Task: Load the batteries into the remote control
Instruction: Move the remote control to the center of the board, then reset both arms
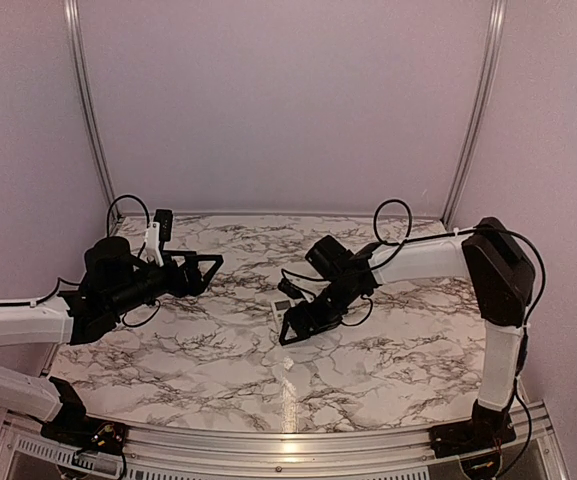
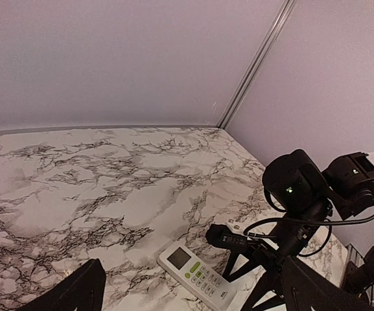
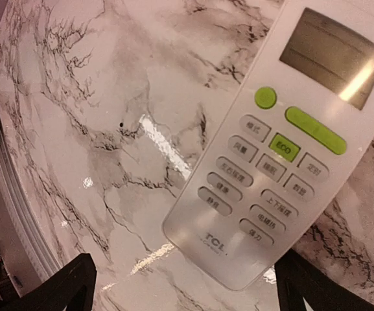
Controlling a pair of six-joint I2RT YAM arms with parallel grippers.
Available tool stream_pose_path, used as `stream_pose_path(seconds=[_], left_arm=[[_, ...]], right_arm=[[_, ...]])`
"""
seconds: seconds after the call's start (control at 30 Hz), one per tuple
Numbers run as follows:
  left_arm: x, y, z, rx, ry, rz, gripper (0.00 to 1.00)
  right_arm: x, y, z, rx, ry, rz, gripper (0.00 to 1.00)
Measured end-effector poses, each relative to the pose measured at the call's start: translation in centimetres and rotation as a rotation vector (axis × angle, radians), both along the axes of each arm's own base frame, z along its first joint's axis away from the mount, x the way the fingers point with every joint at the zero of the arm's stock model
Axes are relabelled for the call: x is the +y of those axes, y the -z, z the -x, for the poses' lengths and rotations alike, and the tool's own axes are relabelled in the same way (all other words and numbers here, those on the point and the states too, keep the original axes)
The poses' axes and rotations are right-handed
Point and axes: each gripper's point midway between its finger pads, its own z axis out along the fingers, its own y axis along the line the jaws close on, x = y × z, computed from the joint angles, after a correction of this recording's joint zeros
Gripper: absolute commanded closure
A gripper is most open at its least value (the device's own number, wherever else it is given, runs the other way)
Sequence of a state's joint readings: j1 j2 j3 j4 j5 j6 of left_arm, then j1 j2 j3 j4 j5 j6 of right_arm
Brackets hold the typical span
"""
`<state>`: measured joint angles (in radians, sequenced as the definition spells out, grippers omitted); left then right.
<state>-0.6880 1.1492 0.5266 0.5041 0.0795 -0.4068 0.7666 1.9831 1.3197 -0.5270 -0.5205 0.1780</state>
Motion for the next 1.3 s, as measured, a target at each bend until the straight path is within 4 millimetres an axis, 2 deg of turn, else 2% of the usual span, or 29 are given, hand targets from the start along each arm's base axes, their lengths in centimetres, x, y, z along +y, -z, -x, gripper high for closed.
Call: stream_pose_path(seconds=[0.13,0.33,0.43,0.53,0.7,0.83,0.97,1.1,1.2,1.3], left_arm=[[-0.1,-0.1,-0.1,0.006,0.004,0.001,0.01],[-0.9,-0.2,-0.6,0.034,0.016,-0.009,0.01],[-1.3,-0.2,-1.1,0.058,0.016,-0.029,0.01],[-1.6,-0.4,-1.8,0.086,0.003,-0.059,0.01],[-2.1,-2.1,-4.1,0.110,-0.051,-0.121,0.01],[-2.7,-3.3,-6.2,0.142,-0.098,-0.185,0.01],[-2.5,-3.2,-7.2,0.166,-0.135,-0.220,0.01],[-1.2,-1.5,-7.9,0.221,-0.187,-0.251,0.01],[0.5,0.0,-8.4,0.265,-0.243,-0.255,0.01],[2.4,2.9,-8.3,0.325,-0.297,-0.277,0.01]], right_arm=[[1.6,-0.1,1.7,0.017,-0.032,-0.035,0.06],[1.9,-0.4,2.1,0.020,-0.032,-0.065,0.06],[2.0,-1.1,2.3,0.011,-0.034,-0.089,0.05],[2.1,-3.0,2.0,-0.032,-0.034,-0.137,0.03],[1.5,-8.9,0.1,-0.170,-0.004,-0.265,0.01],[-0.7,-13.8,-3.4,-0.304,0.072,-0.368,0.01],[-4.0,-16.5,-6.4,-0.413,0.173,-0.431,0.01],[-7.7,-16.7,-7.8,-0.474,0.278,-0.458,0.01],[-10.0,-15.7,-8.6,-0.482,0.344,-0.453,0.01],[-11.7,-14.3,-8.7,-0.480,0.387,-0.439,0.01]])
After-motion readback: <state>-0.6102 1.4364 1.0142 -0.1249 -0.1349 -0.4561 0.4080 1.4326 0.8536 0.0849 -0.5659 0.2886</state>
